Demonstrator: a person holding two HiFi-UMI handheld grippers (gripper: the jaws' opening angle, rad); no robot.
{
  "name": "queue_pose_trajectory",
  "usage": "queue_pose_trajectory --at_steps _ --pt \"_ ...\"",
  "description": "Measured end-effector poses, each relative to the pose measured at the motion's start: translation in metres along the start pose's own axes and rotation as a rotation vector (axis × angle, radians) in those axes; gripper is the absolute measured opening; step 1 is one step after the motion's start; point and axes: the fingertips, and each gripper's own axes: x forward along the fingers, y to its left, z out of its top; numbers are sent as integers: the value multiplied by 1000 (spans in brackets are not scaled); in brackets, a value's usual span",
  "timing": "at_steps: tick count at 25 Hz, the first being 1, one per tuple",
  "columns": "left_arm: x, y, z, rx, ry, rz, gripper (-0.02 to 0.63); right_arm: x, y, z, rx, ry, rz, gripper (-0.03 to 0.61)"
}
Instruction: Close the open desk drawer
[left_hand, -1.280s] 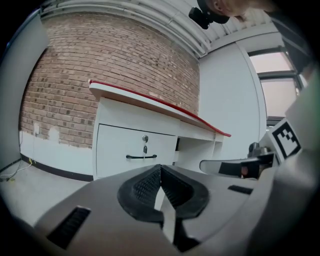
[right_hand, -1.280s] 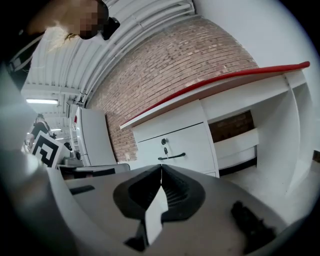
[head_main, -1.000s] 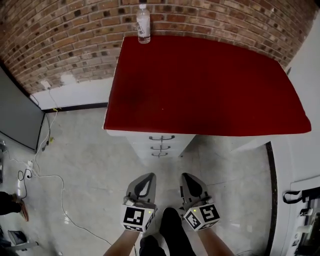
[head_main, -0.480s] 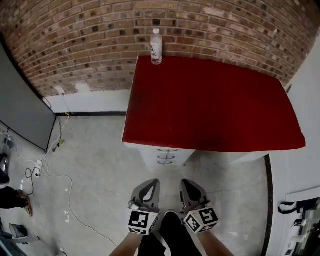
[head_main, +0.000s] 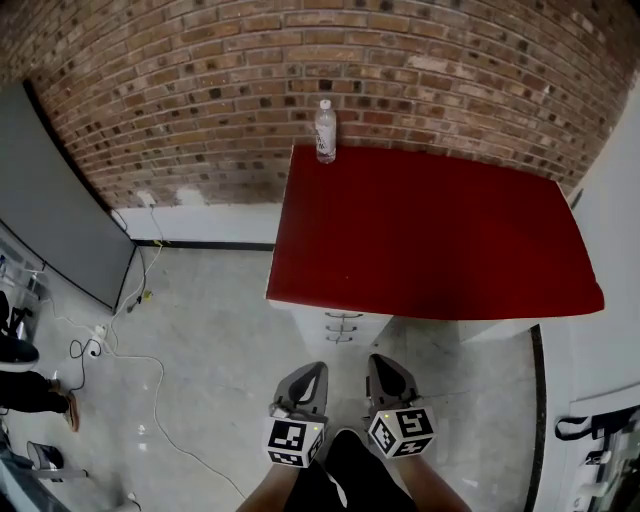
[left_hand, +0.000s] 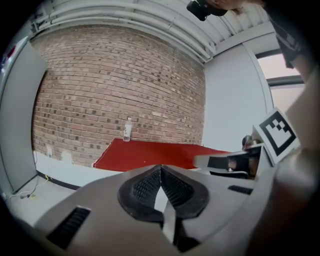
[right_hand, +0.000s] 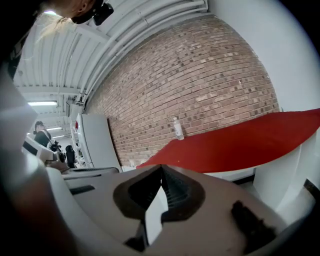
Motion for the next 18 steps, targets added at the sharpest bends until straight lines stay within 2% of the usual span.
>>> queue_pose_trajectory --at_steps 4,8,13,18 --pt "-7 -12 19 34 10 -10 9 -9 8 23 -34 -5 39 11" --pt "-15 -19 43 44 -18 -2 9 -22 10 47 -68 -17 61 12" --pt "-30 -27 62 37 -20 -1 9 -44 12 63 -22 -7 33 11" --pt "-43 -33 75 47 -24 -46 9 -60 31 65 13 -10 46 11"
